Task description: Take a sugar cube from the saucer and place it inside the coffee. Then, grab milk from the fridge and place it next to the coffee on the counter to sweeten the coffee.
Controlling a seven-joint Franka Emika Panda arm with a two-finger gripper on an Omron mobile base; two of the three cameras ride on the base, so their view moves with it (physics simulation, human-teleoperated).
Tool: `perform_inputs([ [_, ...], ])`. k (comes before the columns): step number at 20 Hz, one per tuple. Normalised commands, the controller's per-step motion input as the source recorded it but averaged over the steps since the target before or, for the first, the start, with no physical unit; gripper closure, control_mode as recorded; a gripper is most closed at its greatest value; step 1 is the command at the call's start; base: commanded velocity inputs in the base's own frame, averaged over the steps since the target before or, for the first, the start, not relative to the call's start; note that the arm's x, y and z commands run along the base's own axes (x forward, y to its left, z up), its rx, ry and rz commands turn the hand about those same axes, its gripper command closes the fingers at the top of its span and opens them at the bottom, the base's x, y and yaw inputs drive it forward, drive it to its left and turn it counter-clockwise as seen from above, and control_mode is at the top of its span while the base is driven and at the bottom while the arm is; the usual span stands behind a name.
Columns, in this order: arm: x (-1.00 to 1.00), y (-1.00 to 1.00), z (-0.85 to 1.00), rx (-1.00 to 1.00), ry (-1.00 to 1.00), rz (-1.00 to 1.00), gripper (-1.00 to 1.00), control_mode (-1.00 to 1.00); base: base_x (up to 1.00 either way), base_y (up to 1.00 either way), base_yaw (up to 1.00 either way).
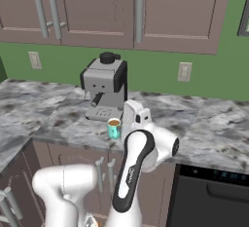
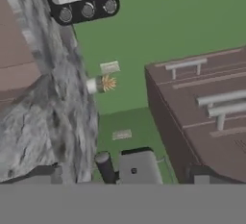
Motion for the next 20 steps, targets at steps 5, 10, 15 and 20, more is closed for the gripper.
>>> perform_inputs([
  [5,-0.05,1.0,0.91,-0.53,-0.68,0.0,-1.0,-1.0,0.0,0.0,0.0],
  [10,-0.22,1.0,0.67,-0.65,-0.52,0.03,-1.0,-1.0,0.0,0.0,0.0],
  [15,-0.19,0.13,0.01,-0.08,-0.15,0.01,-1.0,-1.0,0.0,0.0,0.0],
  [20,0.0,0.0,0.0,0.0,0.0,0.0,-1.0,-1.0,0.0,0.0,0.0],
])
